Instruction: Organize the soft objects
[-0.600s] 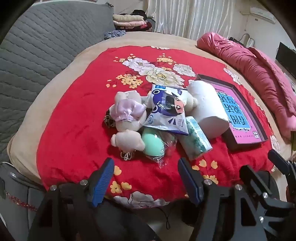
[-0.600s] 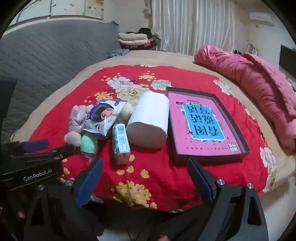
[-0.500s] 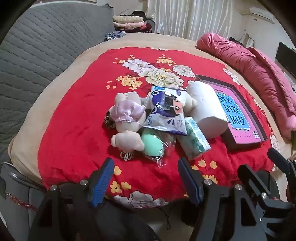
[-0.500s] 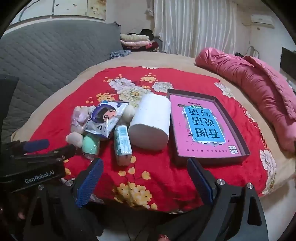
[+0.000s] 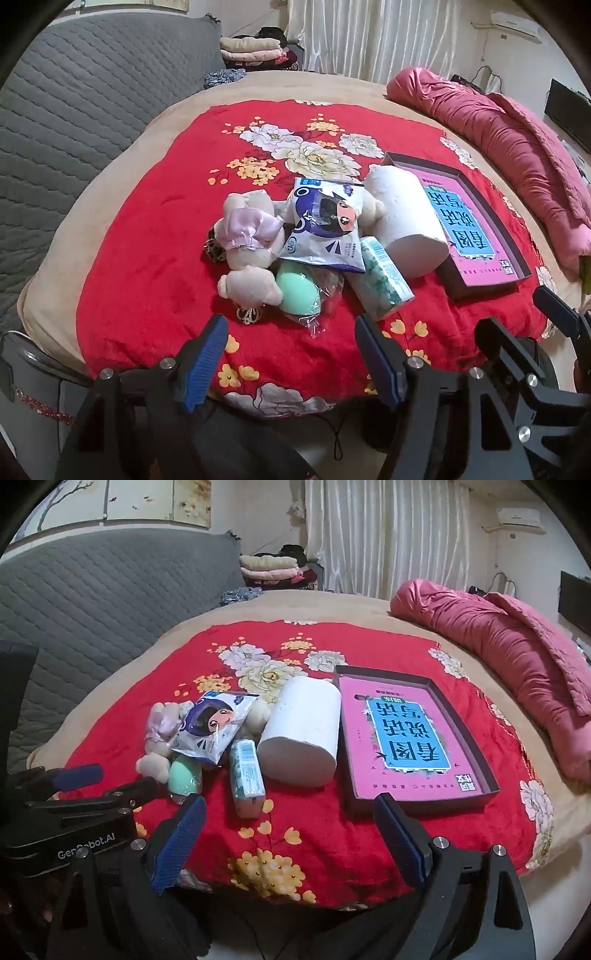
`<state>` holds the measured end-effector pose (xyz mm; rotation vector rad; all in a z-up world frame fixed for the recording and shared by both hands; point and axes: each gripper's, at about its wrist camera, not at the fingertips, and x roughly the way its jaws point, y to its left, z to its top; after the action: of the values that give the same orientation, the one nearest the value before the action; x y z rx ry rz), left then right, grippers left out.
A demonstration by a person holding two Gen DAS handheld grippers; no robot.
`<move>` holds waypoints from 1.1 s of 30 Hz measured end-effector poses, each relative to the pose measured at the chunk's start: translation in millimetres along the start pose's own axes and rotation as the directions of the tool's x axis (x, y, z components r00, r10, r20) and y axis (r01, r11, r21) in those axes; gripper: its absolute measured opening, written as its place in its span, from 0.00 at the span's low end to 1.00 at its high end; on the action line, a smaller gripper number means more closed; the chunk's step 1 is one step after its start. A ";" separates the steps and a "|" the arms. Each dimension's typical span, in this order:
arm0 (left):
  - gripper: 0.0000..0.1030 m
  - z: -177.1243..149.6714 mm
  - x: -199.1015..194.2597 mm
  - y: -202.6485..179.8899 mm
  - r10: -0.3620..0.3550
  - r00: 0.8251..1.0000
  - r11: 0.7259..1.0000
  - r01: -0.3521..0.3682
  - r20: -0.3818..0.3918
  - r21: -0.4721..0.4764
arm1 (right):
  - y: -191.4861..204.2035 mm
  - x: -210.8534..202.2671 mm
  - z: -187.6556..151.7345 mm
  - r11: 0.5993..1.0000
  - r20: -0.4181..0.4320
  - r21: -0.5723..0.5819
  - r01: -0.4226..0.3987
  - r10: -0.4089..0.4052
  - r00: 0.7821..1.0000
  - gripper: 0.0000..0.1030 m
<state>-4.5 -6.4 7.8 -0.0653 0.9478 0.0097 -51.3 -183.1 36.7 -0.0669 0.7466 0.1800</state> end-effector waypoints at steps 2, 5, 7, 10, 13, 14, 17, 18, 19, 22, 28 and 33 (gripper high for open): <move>0.68 -0.6 -0.9 0.0 -0.001 1.000 1.000 0.001 0.001 -0.001 | 0.6 -0.1 0.6 1.000 0.004 -0.004 -0.001 0.001 1.000 0.89; 0.68 -0.2 -0.7 0.0 0.001 1.000 1.000 -0.001 0.001 -0.002 | 0.4 0.3 0.2 1.000 0.008 -0.005 -0.002 0.002 1.000 0.89; 0.68 -0.1 -0.1 -0.1 -0.001 1.000 1.000 0.001 0.001 0.000 | 1.0 0.2 0.4 1.000 0.011 -0.005 -0.003 0.003 1.000 0.89; 0.68 0.0 0.9 0.3 -0.005 1.000 1.000 0.005 0.000 0.001 | 1.0 0.1 0.7 1.000 0.014 -0.006 0.000 0.000 1.000 0.89; 0.68 -0.3 0.9 -0.2 -0.004 1.000 1.000 0.004 0.001 0.000 | 0.4 0.2 1.4 1.000 0.014 -0.005 0.002 -0.002 1.000 0.89; 0.68 -0.4 1.1 -0.2 -0.004 1.000 1.000 0.004 0.002 0.000 | 0.3 -0.4 1.6 1.000 0.017 -0.004 0.005 -0.005 1.000 0.89; 0.68 -0.4 1.5 0.3 -0.004 1.000 1.000 0.004 0.000 -0.001 | -0.2 -1.7 2.4 1.000 0.024 -0.004 0.005 -0.004 1.000 0.89; 0.68 -0.2 2.3 0.5 -0.003 1.000 1.000 0.003 -0.002 -0.002 | -0.2 -1.6 2.6 1.000 0.023 -0.005 0.002 -0.002 1.000 0.89; 0.68 0.0 2.7 0.7 -0.003 1.000 1.000 0.003 -0.002 -0.003 | 0.1 -1.3 2.6 1.000 0.021 -0.006 0.002 -0.002 1.000 0.89; 0.68 0.4 2.8 1.6 -0.002 1.000 1.000 0.002 -0.001 -0.001 | 0.5 -0.8 2.4 1.000 0.017 -0.006 -0.002 0.002 1.000 0.89; 0.68 0.6 2.9 1.8 0.000 1.000 1.000 0.000 -0.002 -0.005 | 0.9 -0.5 2.8 1.000 0.017 -0.005 -0.008 0.008 1.000 0.89; 0.68 0.8 3.2 1.2 0.002 1.000 1.000 -0.002 -0.002 -0.003 | -0.1 -0.1 3.1 1.000 0.016 0.002 -0.007 0.007 1.000 0.89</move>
<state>-2.0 -5.2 5.6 -0.0673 0.9497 0.0124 -49.3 -182.8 39.1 -0.0610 0.7315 0.1863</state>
